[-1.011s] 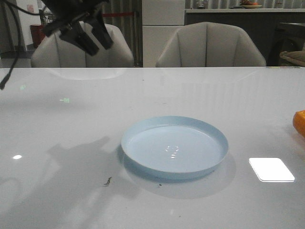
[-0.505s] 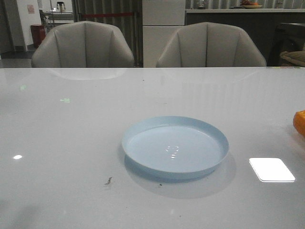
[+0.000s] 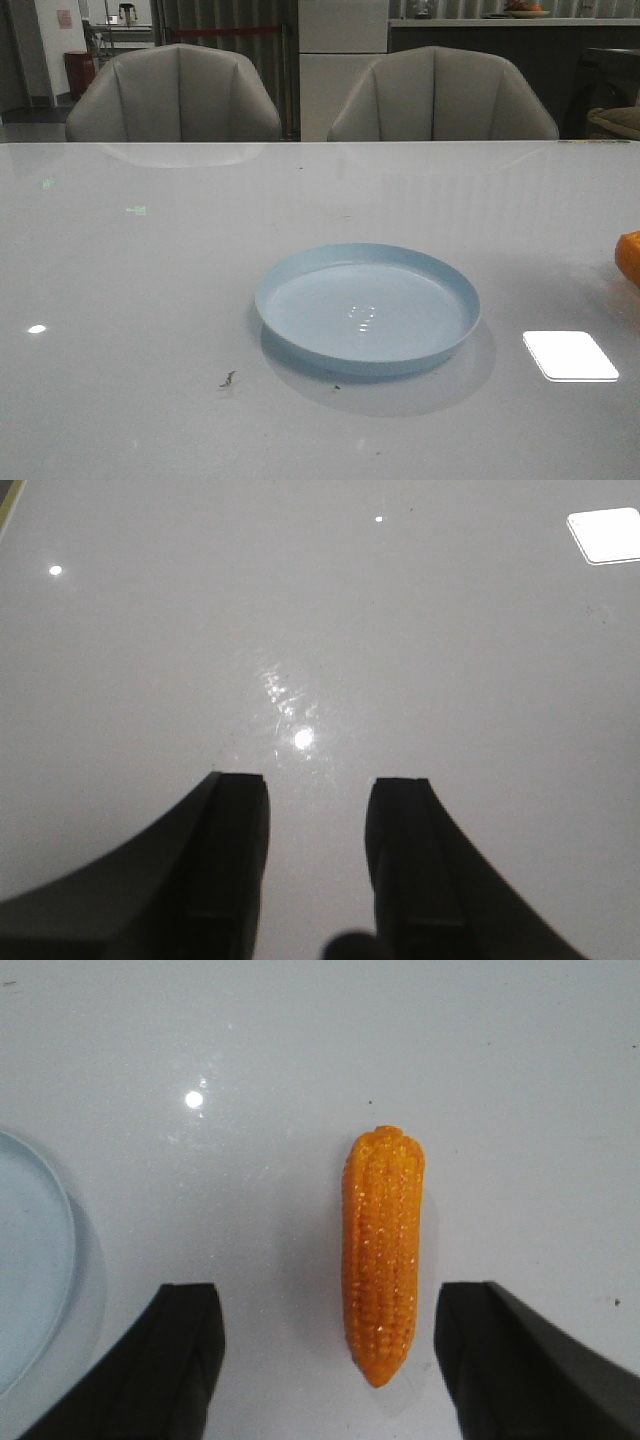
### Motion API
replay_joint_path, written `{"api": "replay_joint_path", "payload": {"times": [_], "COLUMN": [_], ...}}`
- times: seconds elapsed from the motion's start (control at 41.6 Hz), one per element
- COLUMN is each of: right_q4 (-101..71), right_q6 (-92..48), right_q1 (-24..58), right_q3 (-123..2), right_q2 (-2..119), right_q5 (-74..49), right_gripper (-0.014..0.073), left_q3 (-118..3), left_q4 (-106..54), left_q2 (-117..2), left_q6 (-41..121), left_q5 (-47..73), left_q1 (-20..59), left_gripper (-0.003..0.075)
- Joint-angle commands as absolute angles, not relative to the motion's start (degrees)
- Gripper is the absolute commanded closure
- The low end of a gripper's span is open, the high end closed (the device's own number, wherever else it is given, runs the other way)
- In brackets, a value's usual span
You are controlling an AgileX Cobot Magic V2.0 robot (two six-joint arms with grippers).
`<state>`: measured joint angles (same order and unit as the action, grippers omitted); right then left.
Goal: Place corn on plate with both arms
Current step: 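Lower the right gripper over the orange corn cob and grasp it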
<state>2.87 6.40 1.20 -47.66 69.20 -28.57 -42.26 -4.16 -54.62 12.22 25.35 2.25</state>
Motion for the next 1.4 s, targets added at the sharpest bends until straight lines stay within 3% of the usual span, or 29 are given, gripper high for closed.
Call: {"api": "replay_joint_path", "payload": {"times": [0.0, 0.385, 0.914, 1.011, 1.179, 1.371], "right_q4": [6.3, 10.2, 6.5, 6.5, 6.5, 6.5], "right_q6": [5.9, 10.6, 10.6, 10.6, 10.1, 7.5], "right_q1": [0.9, -2.7, -2.7, -2.7, -2.6, 0.9], "right_q3": [-52.5, -60.8, -61.2, -61.2, -63.3, -70.7], "right_q2": [72.6, 90.5, 101.1, 101.2, 101.1, 101.1], "right_q5": [-26.7, -30.4, -29.4, -28.7, -28.1, -32.6], "right_gripper": [0.0029, 0.0029, 0.0036, 0.0090, 0.0261, 0.0279], "left_q3": [-41.1, -40.1, -40.1, -40.1, -40.1, -40.1], "left_q4": [-5.1, -5.6, -5.7, -5.7, -5.7, -5.7], "left_q2": [-50.5, -47.8, -47.8, -47.8, -47.8, -47.8], "left_q6": [11.6, 11.6, 11.6, 11.6, 11.6, 11.6], "left_q5": [20.1, 21.3, 21.3, 21.3, 21.3, 21.3], "left_q1": [2.2, 2.2, 2.2, 2.2, 2.2, 2.2], "left_gripper": [0.0397, 0.0397, 0.0398, 0.0398, 0.0398, 0.0398]}}
